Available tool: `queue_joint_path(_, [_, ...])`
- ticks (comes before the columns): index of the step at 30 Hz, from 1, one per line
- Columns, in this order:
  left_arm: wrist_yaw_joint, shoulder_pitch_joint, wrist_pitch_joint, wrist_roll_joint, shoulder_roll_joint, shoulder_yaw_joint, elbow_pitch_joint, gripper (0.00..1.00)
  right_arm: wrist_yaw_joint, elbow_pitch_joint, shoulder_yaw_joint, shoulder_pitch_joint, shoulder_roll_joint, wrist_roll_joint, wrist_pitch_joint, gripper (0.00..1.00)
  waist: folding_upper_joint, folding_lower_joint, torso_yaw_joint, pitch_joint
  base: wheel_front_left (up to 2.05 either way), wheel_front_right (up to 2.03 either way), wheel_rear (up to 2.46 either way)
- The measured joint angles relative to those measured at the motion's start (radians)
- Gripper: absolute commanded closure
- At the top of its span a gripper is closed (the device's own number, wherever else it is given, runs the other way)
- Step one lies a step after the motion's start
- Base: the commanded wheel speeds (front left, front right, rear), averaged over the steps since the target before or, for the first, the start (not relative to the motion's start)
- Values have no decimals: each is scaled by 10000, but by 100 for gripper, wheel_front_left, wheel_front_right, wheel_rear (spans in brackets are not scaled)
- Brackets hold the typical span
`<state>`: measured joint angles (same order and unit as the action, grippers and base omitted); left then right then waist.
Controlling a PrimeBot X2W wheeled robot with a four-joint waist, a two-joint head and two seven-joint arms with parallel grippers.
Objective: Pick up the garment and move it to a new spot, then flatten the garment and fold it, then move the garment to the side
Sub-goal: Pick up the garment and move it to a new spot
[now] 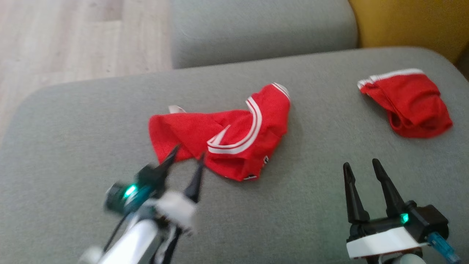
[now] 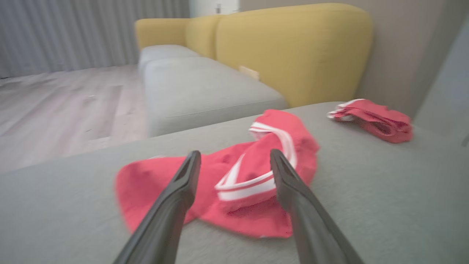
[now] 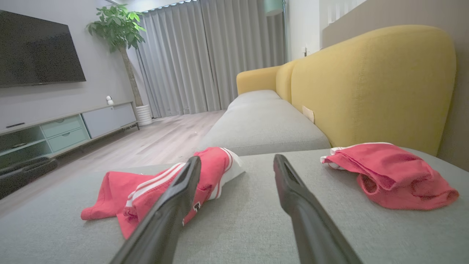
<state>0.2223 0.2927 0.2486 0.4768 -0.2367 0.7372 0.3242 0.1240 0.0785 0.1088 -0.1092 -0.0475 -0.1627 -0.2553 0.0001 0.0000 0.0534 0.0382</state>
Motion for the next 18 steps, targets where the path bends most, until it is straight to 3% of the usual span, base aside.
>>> queue_joint_path(4, [683, -1717, 6, -337, -485, -1174, -1298, 0, 2, -4, -56, -115, 2, 0, 0, 0, 0, 0, -353, 293, 0, 0, 0])
queue_joint_path(7, [757, -2918, 8, -606, -516, -2046, -2259, 0, 2, -27, -144, -260, 4, -2, 0, 0, 0, 0, -540, 425, 0, 0, 0])
queue_joint_path(13, [94, -4369, 8, -1266, -345, -3074, -3480, 0, 2, -73, -284, -593, 10, -46, 0, 0, 0, 0, -808, 602, 0, 0, 0])
queue_joint_path(18, [-535, -5152, 8, -1812, 58, -3756, -3672, 0, 0, -113, -472, -869, 15, -50, 0, 0, 0, 0, -1131, 725, 0, 0, 0])
